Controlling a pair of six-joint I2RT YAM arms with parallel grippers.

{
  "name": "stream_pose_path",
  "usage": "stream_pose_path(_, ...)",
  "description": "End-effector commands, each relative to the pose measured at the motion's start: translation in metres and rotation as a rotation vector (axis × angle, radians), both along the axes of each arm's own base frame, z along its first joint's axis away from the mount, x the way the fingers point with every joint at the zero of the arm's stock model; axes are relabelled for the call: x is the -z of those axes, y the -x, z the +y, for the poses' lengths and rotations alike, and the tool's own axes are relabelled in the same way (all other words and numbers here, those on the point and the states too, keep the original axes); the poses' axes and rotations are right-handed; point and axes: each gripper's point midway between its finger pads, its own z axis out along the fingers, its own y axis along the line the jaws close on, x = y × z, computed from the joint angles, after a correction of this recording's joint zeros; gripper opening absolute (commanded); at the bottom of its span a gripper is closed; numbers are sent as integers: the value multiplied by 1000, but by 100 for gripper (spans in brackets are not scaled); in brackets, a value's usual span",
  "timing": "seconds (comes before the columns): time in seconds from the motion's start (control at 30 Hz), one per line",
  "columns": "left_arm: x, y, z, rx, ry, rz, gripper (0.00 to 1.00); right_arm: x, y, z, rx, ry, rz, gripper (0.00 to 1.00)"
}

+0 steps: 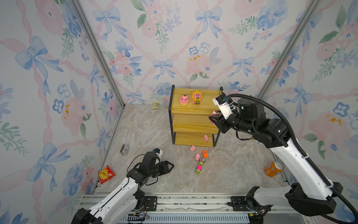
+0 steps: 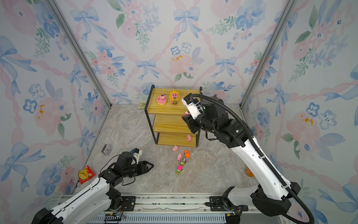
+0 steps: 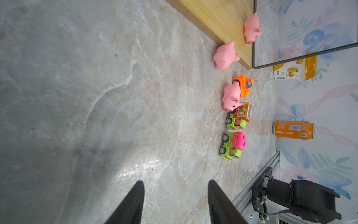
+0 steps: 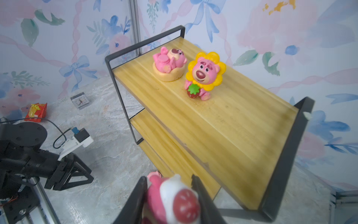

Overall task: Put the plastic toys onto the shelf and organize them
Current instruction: 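Lift the hooded bear with the right gripper toward the shelf, then lower the hooded bear onto the top shelf beside the sunflower bear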

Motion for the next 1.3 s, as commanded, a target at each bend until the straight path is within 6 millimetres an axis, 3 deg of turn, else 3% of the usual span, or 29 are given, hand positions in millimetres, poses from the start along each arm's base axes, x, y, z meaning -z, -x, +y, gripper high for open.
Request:
stream_pose_path(0.0, -9, -6, 1, 0, -10, -34, 54, -28, -19, -16, 79, -59, -122, 16)
stream_pose_path(0.23, -8, -8, 4, -8, -21, -40, 54, -30, -53, -26, 151, -95, -168, 15)
stream_pose_path(0.6, -10, -16, 5, -8, -50, -52, 55, -23, -92, -3, 156, -156, -188, 15)
stream_pose_path(1.03, -11, -18, 9, -15, -51, -63, 55, -12, -122, -9, 193, -203, -165, 16)
stream_pose_path(1.27, -14, -22, 10, -17, -60, -78, 55, 5, -132, -5, 193, -180, -123, 16)
